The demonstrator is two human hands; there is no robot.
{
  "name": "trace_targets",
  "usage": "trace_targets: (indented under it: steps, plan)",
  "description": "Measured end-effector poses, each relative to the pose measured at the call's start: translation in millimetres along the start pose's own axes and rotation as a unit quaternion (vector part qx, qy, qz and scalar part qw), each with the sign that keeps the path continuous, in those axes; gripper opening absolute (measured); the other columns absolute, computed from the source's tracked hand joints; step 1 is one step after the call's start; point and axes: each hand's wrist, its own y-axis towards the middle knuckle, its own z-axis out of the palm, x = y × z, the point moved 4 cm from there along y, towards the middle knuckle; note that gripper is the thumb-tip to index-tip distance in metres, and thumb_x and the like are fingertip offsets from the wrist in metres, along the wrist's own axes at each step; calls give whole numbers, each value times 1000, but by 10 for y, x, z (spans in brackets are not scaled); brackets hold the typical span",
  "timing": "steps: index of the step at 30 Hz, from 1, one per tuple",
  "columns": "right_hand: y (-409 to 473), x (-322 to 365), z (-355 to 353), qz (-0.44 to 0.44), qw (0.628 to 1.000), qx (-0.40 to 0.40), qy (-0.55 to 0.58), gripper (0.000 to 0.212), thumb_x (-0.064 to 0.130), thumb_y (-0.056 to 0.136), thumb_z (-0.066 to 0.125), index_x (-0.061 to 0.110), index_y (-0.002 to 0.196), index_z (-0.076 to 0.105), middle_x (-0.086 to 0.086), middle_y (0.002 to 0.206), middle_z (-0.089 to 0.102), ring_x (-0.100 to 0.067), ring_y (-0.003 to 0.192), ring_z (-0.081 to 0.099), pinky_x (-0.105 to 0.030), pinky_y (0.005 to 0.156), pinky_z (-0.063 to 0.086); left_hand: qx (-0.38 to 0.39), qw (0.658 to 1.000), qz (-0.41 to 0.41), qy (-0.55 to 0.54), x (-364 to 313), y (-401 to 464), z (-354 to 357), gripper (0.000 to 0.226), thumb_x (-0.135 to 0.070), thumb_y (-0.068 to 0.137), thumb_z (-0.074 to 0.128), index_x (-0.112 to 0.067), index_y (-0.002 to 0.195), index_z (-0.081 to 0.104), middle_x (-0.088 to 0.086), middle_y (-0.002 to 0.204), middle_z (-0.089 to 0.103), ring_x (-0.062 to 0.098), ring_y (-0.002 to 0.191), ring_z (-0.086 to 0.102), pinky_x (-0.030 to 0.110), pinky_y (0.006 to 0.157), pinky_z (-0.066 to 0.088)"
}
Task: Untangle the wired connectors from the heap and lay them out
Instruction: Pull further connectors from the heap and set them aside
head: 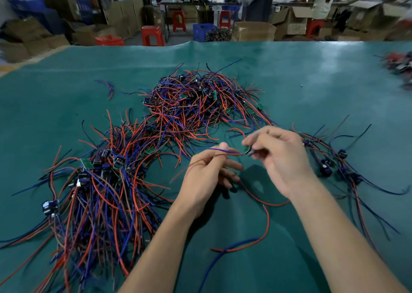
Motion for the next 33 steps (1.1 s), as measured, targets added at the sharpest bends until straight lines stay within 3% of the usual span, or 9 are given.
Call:
trace_targets:
  steps: [4, 8, 11, 13, 18, 22, 25, 29, 33]
  plan:
    - [-32, -111, 104, -55, 989, -16, -135, 17, 11, 66, 60, 18, 62, 75, -2, 66, 71, -6, 61, 58, -19, 59, 45, 18, 1000, -2, 1, -13, -8, -3, 27, -28, 103, 50, -13, 89, 68, 11, 76, 72, 14, 56, 62, 19, 47, 47]
    - [-16, -144, 56, -57, 987, -38, -149, 19, 8, 71, 67, 23, 72, 78, 1, 73, 75, -7, 66, 65, -20, 67, 51, 31, 999, 5, 42, 5, -16, -8, 11, -9, 98, 58, -8, 97, 69, 9, 79, 72, 13, 58, 61, 19, 50, 47]
    - [-36, -151, 71, -65, 987, -19, -145, 16, 10, 71, 75, 25, 77, 78, 1, 75, 76, -10, 69, 71, -21, 69, 54, 20, 997, 18, 69, 6, -12, -25, 18, -5, 100, 53, -9, 90, 67, 6, 72, 70, 13, 57, 59, 19, 51, 47]
    - [-51, -153, 90, -62, 987, -31, -147, 11, 17, 69, 79, 23, 78, 77, 0, 74, 76, -15, 68, 72, -29, 70, 57, 14, 996, 23, 82, 2, -9, -32, 24, -4, 101, 51, -11, 85, 66, 2, 68, 69, 11, 55, 56, 19, 50, 46]
    - [-20, -206, 36, -8, 990, -84, -112, 21, 22, 80, 84, 16, 69, 67, 0, 66, 67, -14, 66, 63, -29, 59, 51, -5, 996, 27, 90, 28, 17, -51, 25, -6, 104, 45, -6, 92, 66, -4, 61, 62, 8, 51, 51, 18, 48, 42]
    - [-31, -271, 116, 69, 994, 0, -79, 16, 24, 91, 75, 12, 81, 78, -3, 75, 70, -11, 69, 62, -26, 55, 44, 6, 996, 16, 89, 46, 14, -42, 29, -8, 105, 43, -15, 84, 60, -4, 61, 59, 8, 51, 48, 18, 48, 39]
    - [-37, -219, 119, 42, 995, 36, -88, 14, 20, 92, 73, 14, 83, 82, -11, 78, 73, -13, 70, 62, -23, 55, 45, 11, 994, 10, 106, 50, 13, -36, 29, -11, 106, 41, -16, 85, 61, -5, 58, 55, 7, 48, 44, 17, 46, 35]
    - [16, -165, -11, -22, 982, -35, -183, 14, 31, 85, 81, 23, 73, 81, -10, 71, 73, -14, 64, 61, -26, 54, 43, 25, 993, 10, 118, 48, 12, -16, 30, -16, 107, 40, -15, 86, 61, -8, 49, 44, 5, 42, 33, 14, 42, 29]
    - [44, -128, -87, -57, 979, -74, -184, 23, 30, 79, 86, 12, 69, 76, -27, 67, 59, -17, 60, 45, -33, 57, 35, 37, 992, 12, 122, 41, 1, -2, 30, -15, 107, 41, -15, 85, 62, -9, 47, 41, 5, 40, 30, 14, 41, 27]
